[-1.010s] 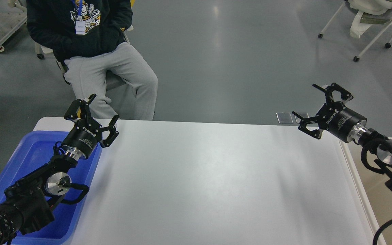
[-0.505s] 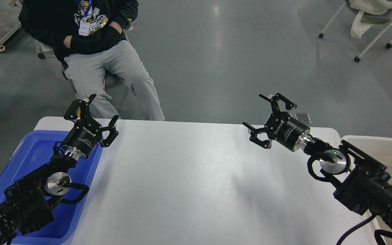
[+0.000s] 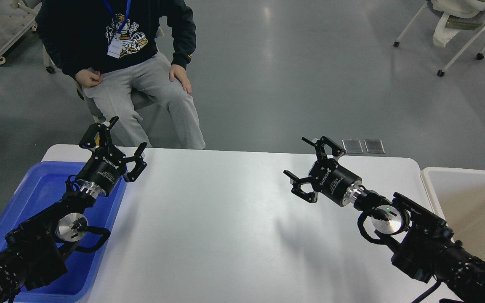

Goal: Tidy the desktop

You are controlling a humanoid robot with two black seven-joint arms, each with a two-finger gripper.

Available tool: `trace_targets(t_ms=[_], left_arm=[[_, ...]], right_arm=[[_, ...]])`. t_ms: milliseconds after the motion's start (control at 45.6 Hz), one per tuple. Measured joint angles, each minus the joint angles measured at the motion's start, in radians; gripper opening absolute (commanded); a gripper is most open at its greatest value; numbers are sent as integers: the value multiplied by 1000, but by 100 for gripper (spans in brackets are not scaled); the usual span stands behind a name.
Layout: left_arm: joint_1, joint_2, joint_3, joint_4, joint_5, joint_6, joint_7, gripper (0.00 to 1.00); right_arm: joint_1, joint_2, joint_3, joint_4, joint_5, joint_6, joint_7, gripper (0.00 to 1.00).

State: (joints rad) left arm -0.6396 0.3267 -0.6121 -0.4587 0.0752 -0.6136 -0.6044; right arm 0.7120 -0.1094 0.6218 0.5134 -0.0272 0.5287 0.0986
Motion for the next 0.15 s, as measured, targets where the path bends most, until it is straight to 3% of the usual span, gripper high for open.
trace_targets(t_ms=[154], left_arm=[[0, 0, 0, 0, 0, 0, 0, 100]], right_arm=[[-11, 10, 1, -8, -6, -2, 9, 100]])
